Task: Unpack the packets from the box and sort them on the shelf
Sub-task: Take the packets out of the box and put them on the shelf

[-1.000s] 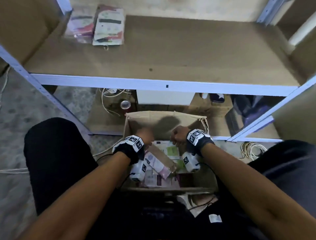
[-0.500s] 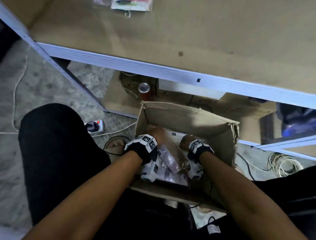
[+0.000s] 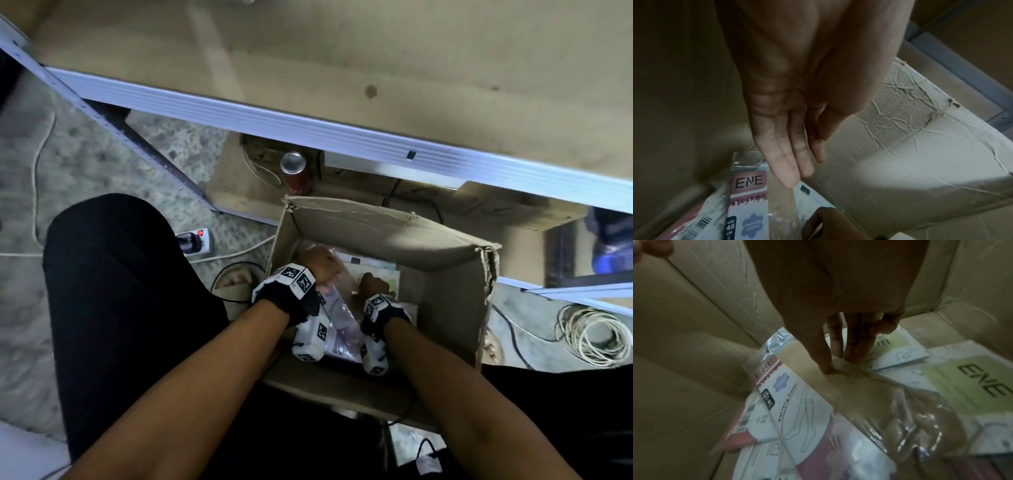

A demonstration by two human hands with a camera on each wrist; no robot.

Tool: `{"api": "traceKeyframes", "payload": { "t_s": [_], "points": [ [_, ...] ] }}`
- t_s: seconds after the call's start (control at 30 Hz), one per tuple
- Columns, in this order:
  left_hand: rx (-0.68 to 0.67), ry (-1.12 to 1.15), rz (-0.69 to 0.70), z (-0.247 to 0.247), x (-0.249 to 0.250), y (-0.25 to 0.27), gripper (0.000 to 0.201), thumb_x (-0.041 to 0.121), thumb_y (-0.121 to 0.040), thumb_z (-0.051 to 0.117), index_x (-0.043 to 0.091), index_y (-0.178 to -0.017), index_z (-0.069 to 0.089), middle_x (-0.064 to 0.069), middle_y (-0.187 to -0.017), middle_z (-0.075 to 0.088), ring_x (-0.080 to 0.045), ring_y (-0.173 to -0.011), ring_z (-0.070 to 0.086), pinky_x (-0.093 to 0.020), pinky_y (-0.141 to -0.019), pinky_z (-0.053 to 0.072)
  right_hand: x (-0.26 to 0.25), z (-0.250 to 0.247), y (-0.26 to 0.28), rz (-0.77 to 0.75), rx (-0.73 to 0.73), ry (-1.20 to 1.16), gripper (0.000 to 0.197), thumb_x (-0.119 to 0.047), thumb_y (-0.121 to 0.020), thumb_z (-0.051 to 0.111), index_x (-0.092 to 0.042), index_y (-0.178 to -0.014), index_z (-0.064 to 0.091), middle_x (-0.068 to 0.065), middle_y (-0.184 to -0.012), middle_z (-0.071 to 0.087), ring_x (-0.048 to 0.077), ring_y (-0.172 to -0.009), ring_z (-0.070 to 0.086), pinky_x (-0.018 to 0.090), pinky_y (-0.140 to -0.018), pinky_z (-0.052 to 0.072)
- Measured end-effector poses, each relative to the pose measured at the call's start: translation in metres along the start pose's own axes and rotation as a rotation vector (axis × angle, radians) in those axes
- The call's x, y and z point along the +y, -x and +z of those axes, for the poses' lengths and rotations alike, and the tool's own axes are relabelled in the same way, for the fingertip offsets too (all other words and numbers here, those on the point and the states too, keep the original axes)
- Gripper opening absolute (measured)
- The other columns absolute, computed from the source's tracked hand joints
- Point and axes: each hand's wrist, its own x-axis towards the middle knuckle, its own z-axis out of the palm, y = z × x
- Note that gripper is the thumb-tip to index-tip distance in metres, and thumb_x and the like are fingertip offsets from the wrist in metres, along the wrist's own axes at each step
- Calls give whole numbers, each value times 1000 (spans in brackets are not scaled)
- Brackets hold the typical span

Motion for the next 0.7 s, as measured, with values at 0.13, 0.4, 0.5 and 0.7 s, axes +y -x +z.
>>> {"api": "traceKeyframes", "payload": {
  "t_s": [0.13, 0.4, 0.5, 0.7],
  "points": [
    [25, 46, -34, 0, -7, -5, 23, 9, -96, 48, 12, -75, 57, -23, -108, 71, -27, -69, 65, -38, -73, 60, 0, 2, -4, 18, 11, 12, 54, -24, -83, 72, -8, -129, 49, 17, -134, 52, 34, -127, 51, 47, -106, 44],
    [-63, 75, -98, 0, -12, -4, 27, 14, -99, 45, 1, -94, 68, -23, -104, 71, -32, -88, 71, -36, -74, 60, -4, -31, -19, -90, 108, 21, 43, -9, -92, 56, -7, -134, 45, 19, -137, 53, 34, -130, 51, 56, -112, 32],
    [7, 24, -50, 1, -13, -3, 31, 17, -99, 47, -4, -114, 64, -22, -111, 70, -35, -97, 71, -37, -74, 61, -2, -44, -20, -134, 145, 123, 50, -9, -88, 59, -15, -135, 43, 15, -140, 52, 33, -132, 48, 59, -113, 25],
    [-71, 65, -98, -3, -12, -2, 32, 11, -101, 41, -10, -114, 61, -28, -118, 66, -39, -108, 66, -48, -94, 55, 5, -54, -24, -92, 95, 199, 44, -15, -88, 64, -18, -131, 55, 11, -139, 52, 29, -135, 45, 58, -117, 18]
  ]
}}
